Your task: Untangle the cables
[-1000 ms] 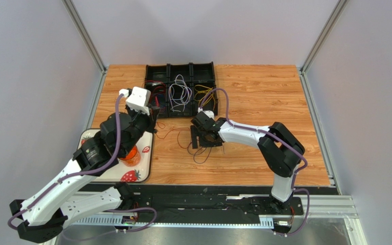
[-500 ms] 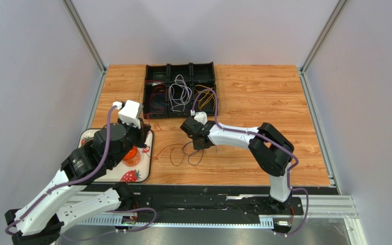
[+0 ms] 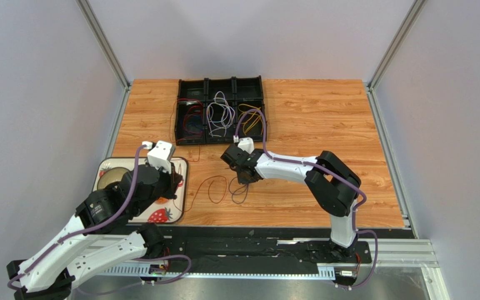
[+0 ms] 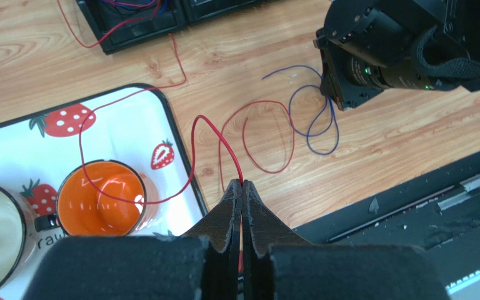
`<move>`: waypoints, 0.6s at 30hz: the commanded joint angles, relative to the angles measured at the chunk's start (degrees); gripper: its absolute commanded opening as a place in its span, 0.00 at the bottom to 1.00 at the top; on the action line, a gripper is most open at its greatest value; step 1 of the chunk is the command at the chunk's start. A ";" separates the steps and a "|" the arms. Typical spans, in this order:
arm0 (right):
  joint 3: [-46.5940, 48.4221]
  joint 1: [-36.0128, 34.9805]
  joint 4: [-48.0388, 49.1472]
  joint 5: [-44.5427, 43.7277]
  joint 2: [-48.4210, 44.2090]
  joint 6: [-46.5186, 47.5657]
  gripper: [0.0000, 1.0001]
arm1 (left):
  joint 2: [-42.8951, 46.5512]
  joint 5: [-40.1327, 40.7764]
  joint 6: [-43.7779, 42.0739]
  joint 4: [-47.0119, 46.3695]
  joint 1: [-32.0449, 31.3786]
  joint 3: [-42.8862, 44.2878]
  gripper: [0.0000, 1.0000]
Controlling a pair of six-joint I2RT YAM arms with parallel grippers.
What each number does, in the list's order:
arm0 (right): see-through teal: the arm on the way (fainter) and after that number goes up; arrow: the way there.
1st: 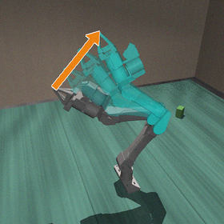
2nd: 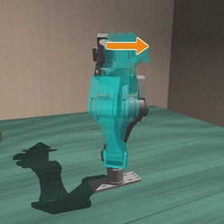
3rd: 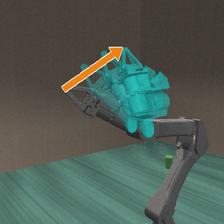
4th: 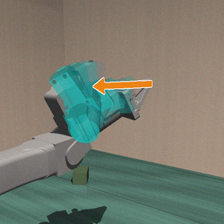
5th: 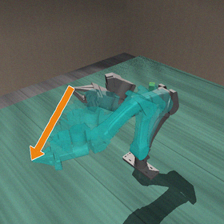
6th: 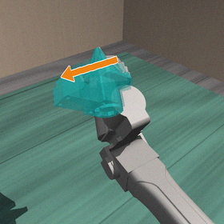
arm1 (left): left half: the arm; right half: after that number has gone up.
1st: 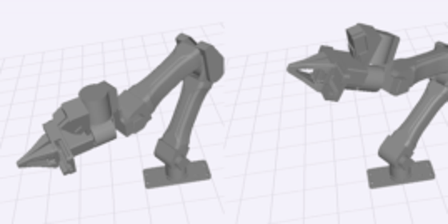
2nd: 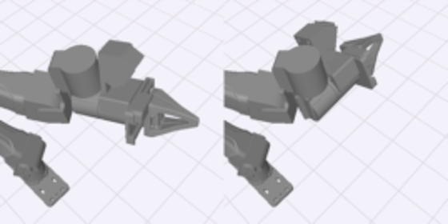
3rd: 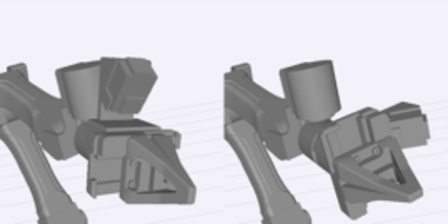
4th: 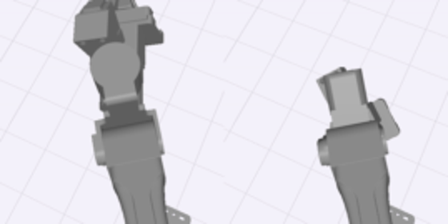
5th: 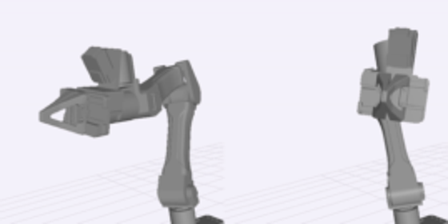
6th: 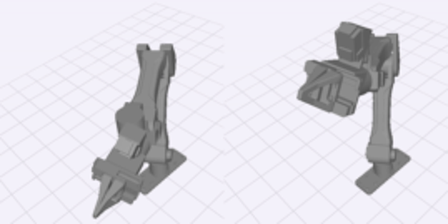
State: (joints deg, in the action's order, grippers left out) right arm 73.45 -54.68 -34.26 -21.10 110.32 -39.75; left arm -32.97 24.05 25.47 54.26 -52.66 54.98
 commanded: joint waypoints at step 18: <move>20.05 7.03 -12.76 -7.37 -13.47 13.54 0.00 | 1.42 -0.41 0.81 -1.17 -1.12 -0.58 0.00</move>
State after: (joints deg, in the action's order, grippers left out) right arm 86.96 -49.54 -46.50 -25.96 97.38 -30.63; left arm -31.90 24.05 25.71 54.30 -53.60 54.78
